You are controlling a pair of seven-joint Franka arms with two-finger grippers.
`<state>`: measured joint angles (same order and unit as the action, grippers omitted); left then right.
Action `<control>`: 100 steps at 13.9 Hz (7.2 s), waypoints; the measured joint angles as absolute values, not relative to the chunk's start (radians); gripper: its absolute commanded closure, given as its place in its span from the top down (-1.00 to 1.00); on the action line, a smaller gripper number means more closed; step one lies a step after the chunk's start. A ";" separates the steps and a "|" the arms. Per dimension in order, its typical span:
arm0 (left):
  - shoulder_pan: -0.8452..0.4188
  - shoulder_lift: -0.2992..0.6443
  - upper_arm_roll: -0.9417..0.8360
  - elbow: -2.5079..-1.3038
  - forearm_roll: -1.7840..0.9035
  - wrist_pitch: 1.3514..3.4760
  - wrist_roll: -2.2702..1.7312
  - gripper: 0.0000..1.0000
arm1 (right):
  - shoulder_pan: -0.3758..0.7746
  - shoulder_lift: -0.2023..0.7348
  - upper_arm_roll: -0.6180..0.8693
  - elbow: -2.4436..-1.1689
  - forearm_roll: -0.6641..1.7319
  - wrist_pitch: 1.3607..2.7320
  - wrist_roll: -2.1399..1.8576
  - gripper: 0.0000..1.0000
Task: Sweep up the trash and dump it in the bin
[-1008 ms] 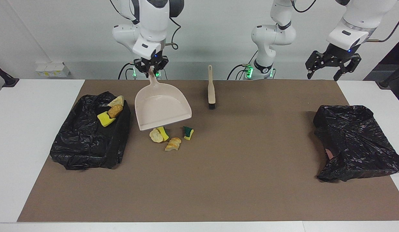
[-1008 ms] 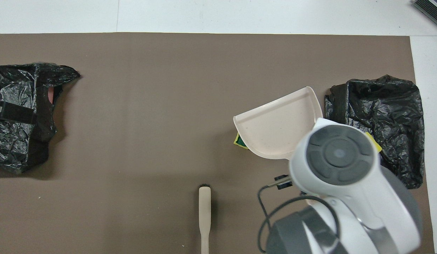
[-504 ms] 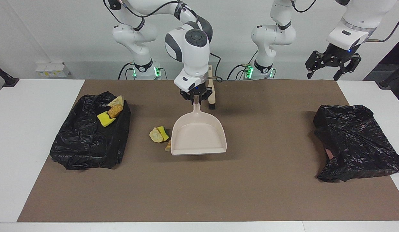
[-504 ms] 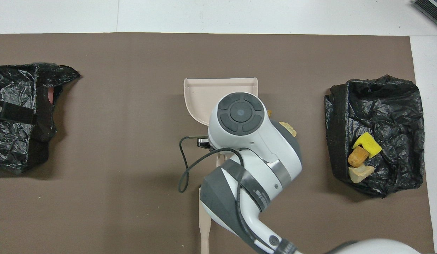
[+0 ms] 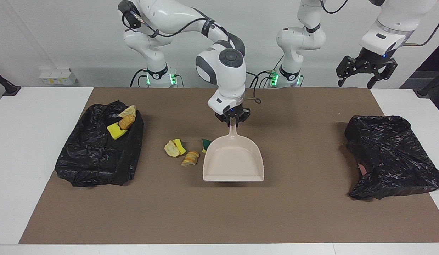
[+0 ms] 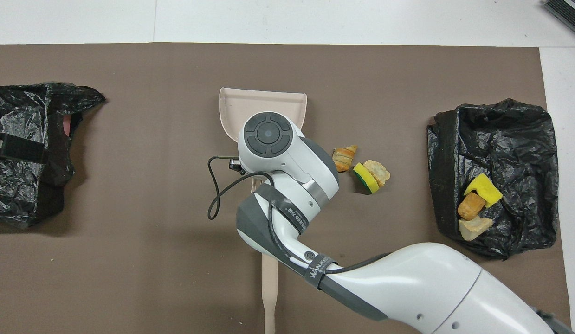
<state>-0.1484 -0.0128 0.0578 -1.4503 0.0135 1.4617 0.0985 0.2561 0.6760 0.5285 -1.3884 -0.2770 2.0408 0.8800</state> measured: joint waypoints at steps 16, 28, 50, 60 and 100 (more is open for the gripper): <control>-0.152 -0.013 0.013 -1.457 0.009 1.543 0.084 1.00 | 0.181 0.236 0.671 -1.717 -0.029 1.878 0.881 1.00; -0.152 0.104 -0.255 -1.777 0.010 1.972 -0.227 1.00 | 0.197 -0.158 0.832 -2.363 0.402 2.193 0.779 1.00; -0.150 0.344 -0.496 -1.880 0.180 2.283 -0.653 -0.69 | 0.186 -0.120 0.849 -2.386 0.366 2.211 0.754 -1.00; -0.118 0.307 -0.485 -1.855 0.226 2.134 -0.318 -0.96 | 0.112 -0.352 0.489 -2.376 0.175 1.872 0.409 -1.00; -0.076 0.085 -0.338 -2.116 0.208 2.073 0.999 -1.00 | 0.147 -0.038 0.472 -2.062 0.273 1.815 0.465 -1.00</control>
